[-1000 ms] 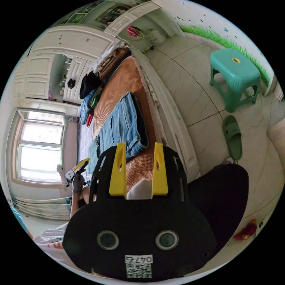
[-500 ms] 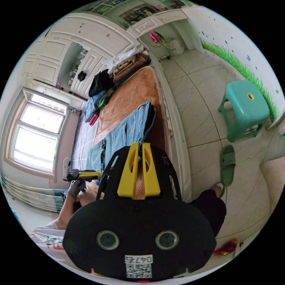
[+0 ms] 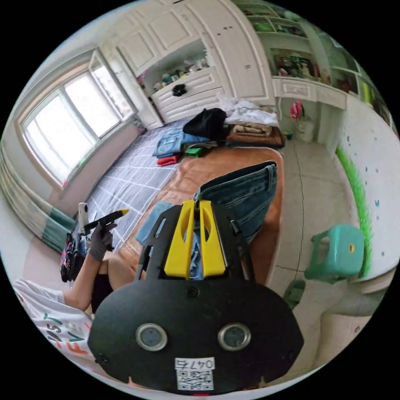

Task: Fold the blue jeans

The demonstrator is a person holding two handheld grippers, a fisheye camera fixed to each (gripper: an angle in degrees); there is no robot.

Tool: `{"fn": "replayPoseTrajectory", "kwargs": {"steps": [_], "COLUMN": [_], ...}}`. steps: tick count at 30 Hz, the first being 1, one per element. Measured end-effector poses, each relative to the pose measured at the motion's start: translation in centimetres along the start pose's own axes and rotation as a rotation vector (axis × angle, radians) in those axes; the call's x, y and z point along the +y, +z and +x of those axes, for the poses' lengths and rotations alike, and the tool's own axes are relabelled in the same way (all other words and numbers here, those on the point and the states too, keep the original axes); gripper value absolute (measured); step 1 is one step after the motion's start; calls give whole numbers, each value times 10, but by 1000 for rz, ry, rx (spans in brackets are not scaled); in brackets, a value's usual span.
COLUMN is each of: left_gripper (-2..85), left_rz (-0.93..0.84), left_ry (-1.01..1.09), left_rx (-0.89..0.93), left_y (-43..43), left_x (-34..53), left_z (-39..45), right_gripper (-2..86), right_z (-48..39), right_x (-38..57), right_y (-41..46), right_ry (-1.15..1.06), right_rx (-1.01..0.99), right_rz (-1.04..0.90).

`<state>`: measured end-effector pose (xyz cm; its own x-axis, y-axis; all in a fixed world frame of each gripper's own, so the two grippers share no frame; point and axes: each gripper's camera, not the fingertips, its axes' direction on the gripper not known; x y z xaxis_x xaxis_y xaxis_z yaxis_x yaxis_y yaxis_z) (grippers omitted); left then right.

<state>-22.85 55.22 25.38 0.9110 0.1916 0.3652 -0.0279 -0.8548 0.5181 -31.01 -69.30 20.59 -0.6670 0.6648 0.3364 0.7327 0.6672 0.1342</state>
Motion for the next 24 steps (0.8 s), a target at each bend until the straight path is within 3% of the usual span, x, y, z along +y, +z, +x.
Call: {"fn": "replayPoseTrajectory", "kwargs": {"steps": [2, 6, 12, 17, 20, 24], "left_gripper": [-10, -9, 4, 84, 101, 146], "left_rz": [112, 218, 42, 69, 82, -42], "left_ry": [-268, -522, -466, -499, -501, -506], "left_rx": [-3, -9, -36, 41, 69, 71], "left_y": [-21, -26, 35, 60, 74, 106], "left_x": [37, 92, 118, 152, 166, 180], "left_z": [-78, -144, -171, -204, -217, -233], "right_gripper": [-5, -4, -4, 1, 34, 78], "right_z": [-72, -159, -219, -194, -188, -183], "right_x": [-18, -21, 26, 23, 16, 18], "right_y": [33, 108, 274, 260, 248, 257], "right_ry": [-153, -291, -290, -145, -187, -257], "right_rx": [-64, -175, -315, -395, -463, -580], "right_rz": [-20, -92, -454, -323, -255, -414]}}
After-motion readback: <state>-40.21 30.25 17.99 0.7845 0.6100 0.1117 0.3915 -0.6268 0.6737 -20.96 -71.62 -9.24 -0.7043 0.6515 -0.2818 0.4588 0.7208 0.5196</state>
